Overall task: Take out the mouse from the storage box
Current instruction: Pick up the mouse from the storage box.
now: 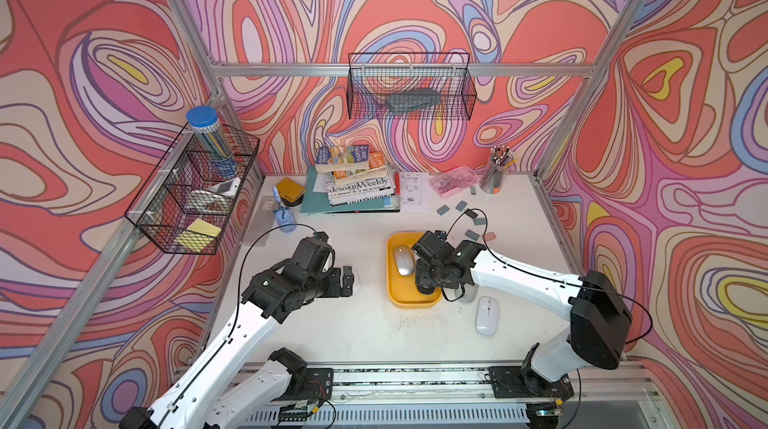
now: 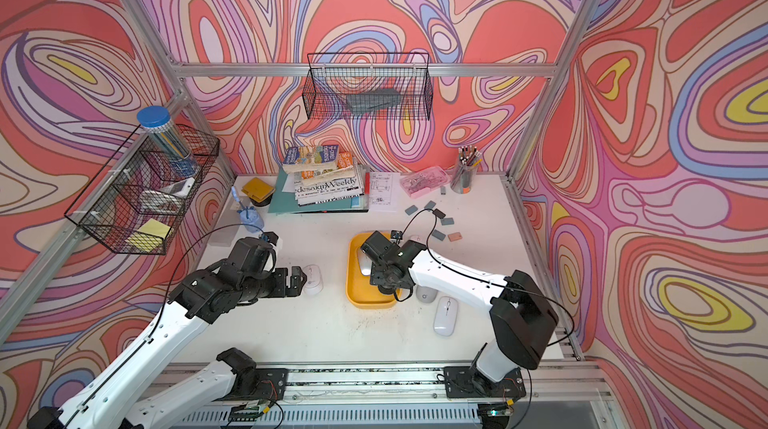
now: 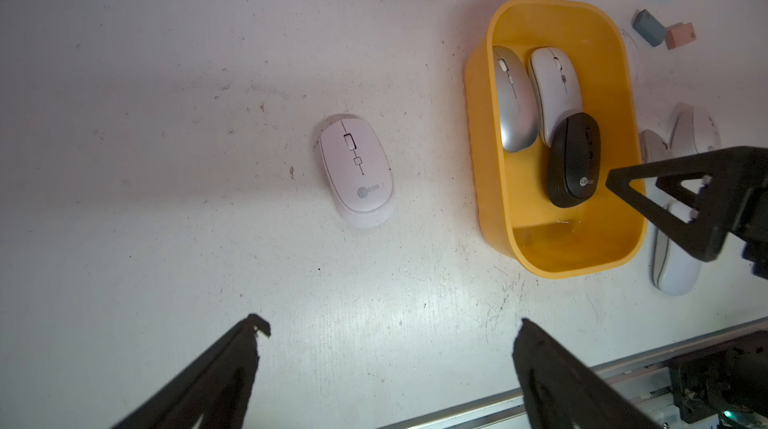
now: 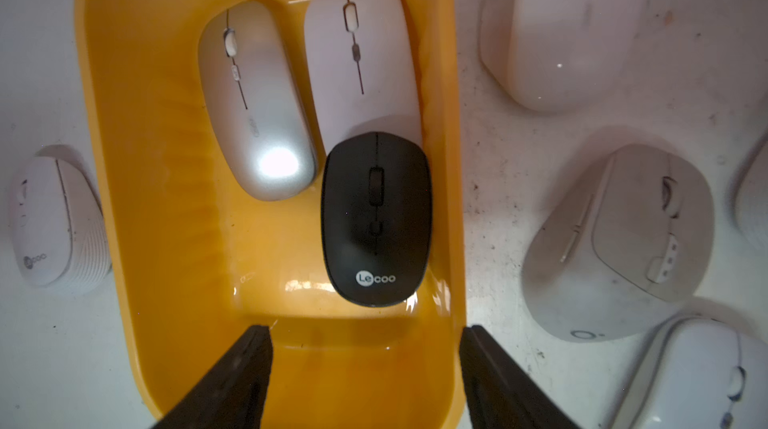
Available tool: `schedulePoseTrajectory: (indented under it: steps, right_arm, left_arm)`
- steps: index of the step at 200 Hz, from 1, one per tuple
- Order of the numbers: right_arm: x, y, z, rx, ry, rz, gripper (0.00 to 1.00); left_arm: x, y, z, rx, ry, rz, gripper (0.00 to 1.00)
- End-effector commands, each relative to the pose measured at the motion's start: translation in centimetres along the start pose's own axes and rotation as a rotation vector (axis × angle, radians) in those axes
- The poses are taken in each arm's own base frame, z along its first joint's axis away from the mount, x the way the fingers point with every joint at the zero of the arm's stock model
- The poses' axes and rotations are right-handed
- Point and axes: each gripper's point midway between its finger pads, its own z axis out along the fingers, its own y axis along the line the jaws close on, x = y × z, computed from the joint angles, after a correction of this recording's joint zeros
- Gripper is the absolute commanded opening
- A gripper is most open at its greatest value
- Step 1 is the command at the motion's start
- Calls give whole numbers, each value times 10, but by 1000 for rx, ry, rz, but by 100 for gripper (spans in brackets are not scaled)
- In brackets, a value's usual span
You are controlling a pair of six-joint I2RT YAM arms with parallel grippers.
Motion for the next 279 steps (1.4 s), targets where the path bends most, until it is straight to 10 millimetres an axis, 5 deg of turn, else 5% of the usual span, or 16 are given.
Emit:
schedulePoseTrajectory:
  steps: [1, 111, 162, 208, 250, 279]
  right_arm:
    - [3, 11, 13, -42, 10, 27, 73]
    - [6, 6, 63, 121, 4, -58, 74]
    - [5, 42, 51, 130, -37, -181, 74]
    - [1, 31, 25, 140, -66, -133, 79]
    - [-3, 20, -2, 96, -125, 69, 86]
    - [4, 24, 1, -40, -142, 293, 88]
  left_arm:
    - [2, 2, 1, -11, 4, 8, 99]
    - [2, 3, 0, -10, -1, 6, 99]
    - [1, 3, 2, -14, 5, 7, 99]
    - [2, 2, 2, -11, 8, 8, 99]
    - [2, 2, 2, -10, 9, 8, 99]
    - [1, 2, 0, -6, -2, 7, 99]
